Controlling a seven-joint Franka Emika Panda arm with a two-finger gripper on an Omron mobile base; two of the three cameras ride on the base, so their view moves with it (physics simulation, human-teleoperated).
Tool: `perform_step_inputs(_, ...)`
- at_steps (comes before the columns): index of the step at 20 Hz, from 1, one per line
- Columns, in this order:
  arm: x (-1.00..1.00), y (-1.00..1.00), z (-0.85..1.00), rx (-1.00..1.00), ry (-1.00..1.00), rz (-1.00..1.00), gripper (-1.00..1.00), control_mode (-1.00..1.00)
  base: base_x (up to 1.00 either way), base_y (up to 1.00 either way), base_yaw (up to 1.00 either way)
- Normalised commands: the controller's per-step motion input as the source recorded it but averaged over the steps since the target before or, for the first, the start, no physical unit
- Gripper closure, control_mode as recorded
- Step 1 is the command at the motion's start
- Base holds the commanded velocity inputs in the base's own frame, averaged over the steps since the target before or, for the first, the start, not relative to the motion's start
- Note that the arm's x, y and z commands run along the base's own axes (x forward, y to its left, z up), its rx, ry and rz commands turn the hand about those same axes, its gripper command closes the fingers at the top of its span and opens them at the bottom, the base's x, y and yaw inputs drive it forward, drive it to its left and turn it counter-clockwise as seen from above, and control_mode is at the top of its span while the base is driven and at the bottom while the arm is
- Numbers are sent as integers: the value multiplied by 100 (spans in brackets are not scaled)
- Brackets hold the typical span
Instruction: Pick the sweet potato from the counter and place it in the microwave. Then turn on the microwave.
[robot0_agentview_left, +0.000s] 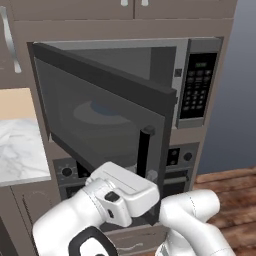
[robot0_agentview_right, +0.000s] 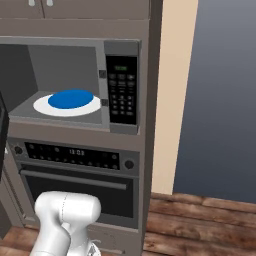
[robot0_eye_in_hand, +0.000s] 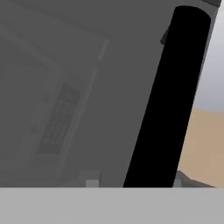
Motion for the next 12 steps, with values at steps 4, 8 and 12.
perform_step_inputs(4,4,2,0,1,0,0,-100,-100,0,0,0)
perform_step_inputs(8,0,10,0,0,-1,0,-100,-100,0,0,0)
perform_step_inputs(12,4,16,0,0,-9,0,-100,-100,0,0,0)
